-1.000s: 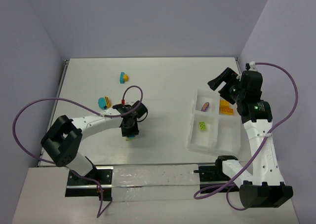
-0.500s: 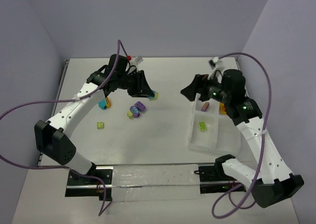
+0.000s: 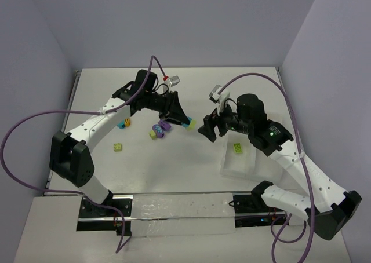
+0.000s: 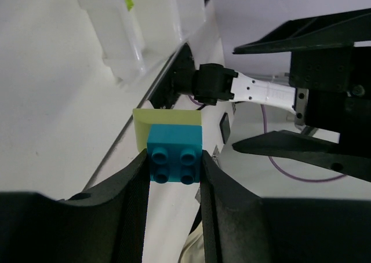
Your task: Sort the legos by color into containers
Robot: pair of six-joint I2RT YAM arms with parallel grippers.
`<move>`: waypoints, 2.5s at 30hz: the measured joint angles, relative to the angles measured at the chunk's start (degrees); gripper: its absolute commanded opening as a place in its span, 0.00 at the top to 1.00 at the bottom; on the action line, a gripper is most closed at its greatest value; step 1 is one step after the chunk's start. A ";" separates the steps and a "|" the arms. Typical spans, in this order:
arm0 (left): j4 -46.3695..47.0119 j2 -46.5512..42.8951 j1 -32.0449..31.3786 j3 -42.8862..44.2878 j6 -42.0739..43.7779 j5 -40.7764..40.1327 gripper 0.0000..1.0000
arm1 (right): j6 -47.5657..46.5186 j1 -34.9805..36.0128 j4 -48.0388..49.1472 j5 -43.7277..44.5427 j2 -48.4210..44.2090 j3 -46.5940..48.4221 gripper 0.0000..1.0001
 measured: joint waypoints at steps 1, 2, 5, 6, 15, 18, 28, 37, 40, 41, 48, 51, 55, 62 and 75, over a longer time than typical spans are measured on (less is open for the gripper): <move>0.12 0.00 0.00 0.00 0.02 0.66 1.00 | -0.83 0.24 0.02 0.25 0.43 0.04 0.22; 0.24 0.00 0.00 0.00 0.03 1.32 1.00 | -1.66 0.48 0.03 0.50 0.86 0.09 0.22; 0.32 0.05 0.00 0.01 0.17 2.69 1.00 | -3.65 2.05 -0.44 1.37 3.48 0.89 0.22; 0.31 0.09 0.00 0.02 0.23 3.00 1.00 | -4.09 2.70 -0.45 1.44 4.35 1.12 0.22; 0.27 0.72 0.00 0.02 0.25 3.93 1.00 | -5.16 5.07 -0.19 0.95 7.99 2.16 0.30; 0.29 0.72 0.00 0.02 0.23 3.97 1.00 | -4.85 5.31 0.48 0.87 8.51 2.36 0.37; 0.99 0.74 0.25 0.02 0.08 3.86 1.00 | -3.41 5.81 1.97 0.06 9.88 2.36 0.53; 1.04 0.79 0.37 0.02 -1.09 3.49 1.00 | -3.12 6.08 2.24 0.47 9.96 2.34 1.00; 0.93 0.93 0.36 0.03 -1.00 3.13 1.00 | -2.17 6.26 3.08 2.16 9.18 1.31 1.00; 0.89 1.08 0.32 0.09 -0.93 3.09 1.00 | -1.79 6.40 3.58 2.83 8.50 0.55 1.00; -0.92 1.70 1.26 0.81 1.41 0.54 1.00 | 2.21 5.72 3.18 12.77 -1.53 -8.24 1.00; -1.34 2.75 1.81 1.96 1.61 -0.17 1.00 | 5.46 5.56 1.35 17.25 -6.16 -9.78 1.00; -1.41 5.25 0.99 4.68 1.58 -1.26 1.00 | 13.77 4.81 -1.45 27.31 -9.80 -9.95 1.00; -0.99 13.67 -5.27 15.19 0.35 -3.63 1.00 | 35.20 -10.45 -11.67 35.10 -8.37 -9.55 1.00; -1.16 26.45 -10.22 27.93 -1.99 -7.16 1.00 | 53.71 -17.56 -22.04 31.07 -5.09 -14.85 0.43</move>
